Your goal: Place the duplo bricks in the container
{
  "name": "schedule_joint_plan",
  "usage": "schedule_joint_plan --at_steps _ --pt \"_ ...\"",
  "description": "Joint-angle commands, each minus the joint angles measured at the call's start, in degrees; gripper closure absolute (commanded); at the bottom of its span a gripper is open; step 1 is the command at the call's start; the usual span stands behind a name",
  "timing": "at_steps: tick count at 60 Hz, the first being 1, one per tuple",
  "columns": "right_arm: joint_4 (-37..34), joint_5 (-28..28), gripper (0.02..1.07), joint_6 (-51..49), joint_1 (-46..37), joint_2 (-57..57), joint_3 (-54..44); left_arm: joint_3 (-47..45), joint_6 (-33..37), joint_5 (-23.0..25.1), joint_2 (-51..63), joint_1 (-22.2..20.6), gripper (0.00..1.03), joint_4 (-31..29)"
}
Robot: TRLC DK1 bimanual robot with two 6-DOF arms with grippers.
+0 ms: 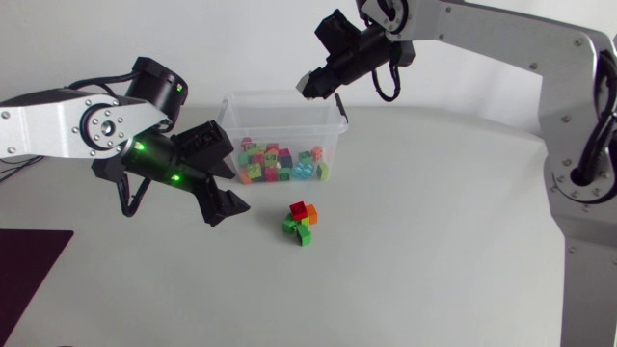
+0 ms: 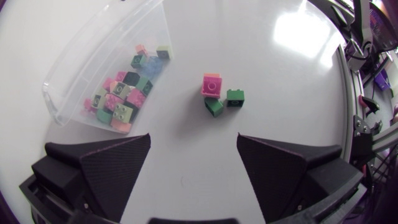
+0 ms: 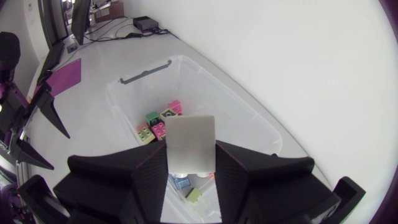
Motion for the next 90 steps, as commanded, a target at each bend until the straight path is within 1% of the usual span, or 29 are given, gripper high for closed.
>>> schedule_joint_plan --at_steps 1,2,4,5,6,7,8,9,14,19,22,29,34,38,45,47,52,56,64,69,78,88,90 --pt "0.60 1.44 0.83 2.41 1.42 4.27 3.22 -1.56 1.75 0.47 1.30 -0.22 0.07 0.21" --pt "0.60 1.79 0.76 2.67 1.60 5.07 4.01 -1.56 1.75 0.47 1.30 -0.13 0.07 0.21" --pt "0.07 2.76 0.55 3.11 1.95 6.74 5.77 -1.73 1.75 0.47 1.47 -0.22 0.07 0.21" --pt "-0.02 3.37 0.42 3.37 2.13 7.26 6.30 -1.73 1.75 0.47 1.56 -0.22 0.07 0.21" --pt "-0.11 3.81 0.26 3.55 2.30 7.61 6.65 -1.73 1.75 0.47 1.82 -0.31 0.07 0.21" --pt "-0.11 3.99 0.16 3.64 2.39 7.79 6.91 -1.73 1.75 0.47 1.91 -0.31 0.07 0.21" --pt "-0.11 4.25 0.07 3.81 2.57 7.88 7.09 -1.82 1.75 0.47 2.09 -0.40 0.07 0.21" --pt "-0.11 4.52 0.06 3.90 2.57 7.79 7.09 -1.82 1.75 0.47 2.26 -0.49 0.07 0.21" --pt "0.25 4.87 0.06 4.61 2.48 5.42 5.86 -1.47 1.75 0.38 3.58 -0.93 0.07 0.38" --pt "1.12 4.69 0.06 4.61 1.60 1.11 1.99 -1.21 1.57 0.12 4.81 -1.63 0.07 1.26" --pt "2.53 4.52 0.06 4.52 0.55 -3.20 -2.84 -0.86 1.31 -0.23 5.78 -2.16 0.07 2.67" --pt "5.78 3.11 0.06 3.73 -2.18 -12.78 -15.06 0.46 1.04 -0.59 8.42 -3.39 0.07 3.28" --pt "8.51 1.88 0.06 3.11 -4.29 -19.37 -24.20 1.25 0.51 -2.17 11.32 -5.14 0.07 4.95" --pt "9.65 0.56 0.06 2.41 -6.13 -23.67 -29.91 2.92 -0.54 -3.13 14.13 -6.02 0.07 5.92" --pt "10.88 -1.46 0.06 1.44 -8.86 -30.53 -38.79 7.14 -1.95 -4.01 18.70 -7.17 0.07 6.10" --pt "11.14 -2.52 0.06 1.35 -9.91 -32.64 -41.34 9.08 -2.21 -4.89 20.19 -7.52 0.07 6.10" --pt "11.23 -4.19 0.06 0.74 -11.85 -36.86 -46.35 11.10 -2.39 -4.89 21.51 -7.96 0.07 6.10" --pt "11.23 -5.77 0.06 -0.05 -13.16 -39.49 -49.69 12.94 -2.39 -4.89 23.09 -7.96 0.07 6.18" --pt "11.23 -6.65 0.06 -1.28 -14.13 -44.24 -55.93 15.84 -1.68 -4.63 26.08 -7.87 0.07 6.18" --pt "11.23 -6.91 0.06 -1.72 -14.57 -45.91 -58.48 16.46 -1.24 -3.13 26.52 -8.48 0.07 6.27" --pt "11.32 -7.09 0.06 -2.43 -14.92 -46.79 -60.94 17.43 -0.54 -2.52 28.02 -9.89 0.07 6.18" --pt "11.67 -7.09 0.06 -2.43 -14.31 -47.40 -62.52 18.74 -0.45 -1.46 29.16 -9.98 0.08 6.01" --pt "11.76 -7.09 0.06 -2.43 -14.13 -47.49 -62.70 19.01 -0.36 -1.55 29.60 -9.98 0.10 5.92"
